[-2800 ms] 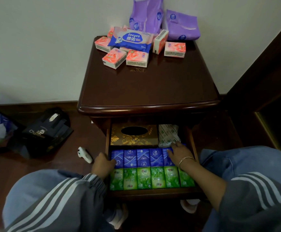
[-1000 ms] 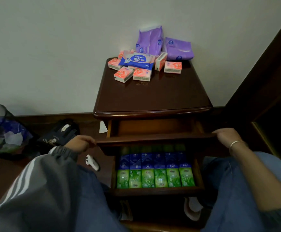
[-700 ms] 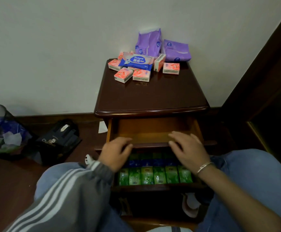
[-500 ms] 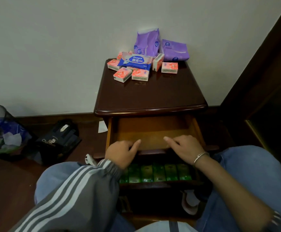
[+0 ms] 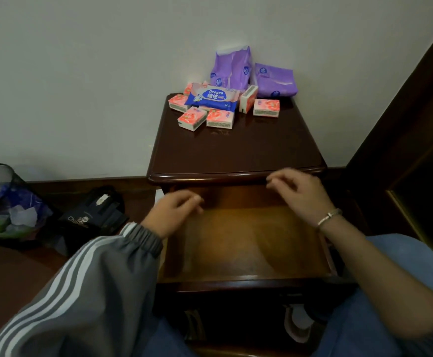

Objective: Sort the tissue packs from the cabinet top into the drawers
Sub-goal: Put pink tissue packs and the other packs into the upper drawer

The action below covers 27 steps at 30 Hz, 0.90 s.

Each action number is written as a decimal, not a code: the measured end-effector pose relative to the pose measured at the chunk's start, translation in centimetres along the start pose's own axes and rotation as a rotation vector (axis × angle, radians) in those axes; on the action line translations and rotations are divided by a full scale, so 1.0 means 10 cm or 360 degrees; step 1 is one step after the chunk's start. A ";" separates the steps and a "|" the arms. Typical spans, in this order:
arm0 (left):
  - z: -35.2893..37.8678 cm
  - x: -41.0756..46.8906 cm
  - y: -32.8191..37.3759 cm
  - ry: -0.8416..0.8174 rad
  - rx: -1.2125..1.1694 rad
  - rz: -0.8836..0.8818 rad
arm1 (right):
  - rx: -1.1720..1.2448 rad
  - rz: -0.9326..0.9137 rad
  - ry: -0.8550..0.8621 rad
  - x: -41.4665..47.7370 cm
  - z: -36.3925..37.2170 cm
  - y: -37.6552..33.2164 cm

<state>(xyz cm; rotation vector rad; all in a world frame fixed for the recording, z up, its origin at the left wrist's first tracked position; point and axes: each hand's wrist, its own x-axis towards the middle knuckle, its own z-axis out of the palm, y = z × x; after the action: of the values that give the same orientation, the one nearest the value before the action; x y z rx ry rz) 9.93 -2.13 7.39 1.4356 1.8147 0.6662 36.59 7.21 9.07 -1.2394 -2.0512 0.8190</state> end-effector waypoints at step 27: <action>-0.62 2.42 0.25 0.0783 0.0391 -0.0020 | -0.1091 0.0366 0.0209 1.42 0.37 0.82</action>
<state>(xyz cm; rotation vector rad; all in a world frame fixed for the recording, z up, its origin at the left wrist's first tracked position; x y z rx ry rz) 3.55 22.12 7.82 1.5058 2.3503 0.8715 32.77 22.39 3.06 -1.8587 -2.1768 0.0945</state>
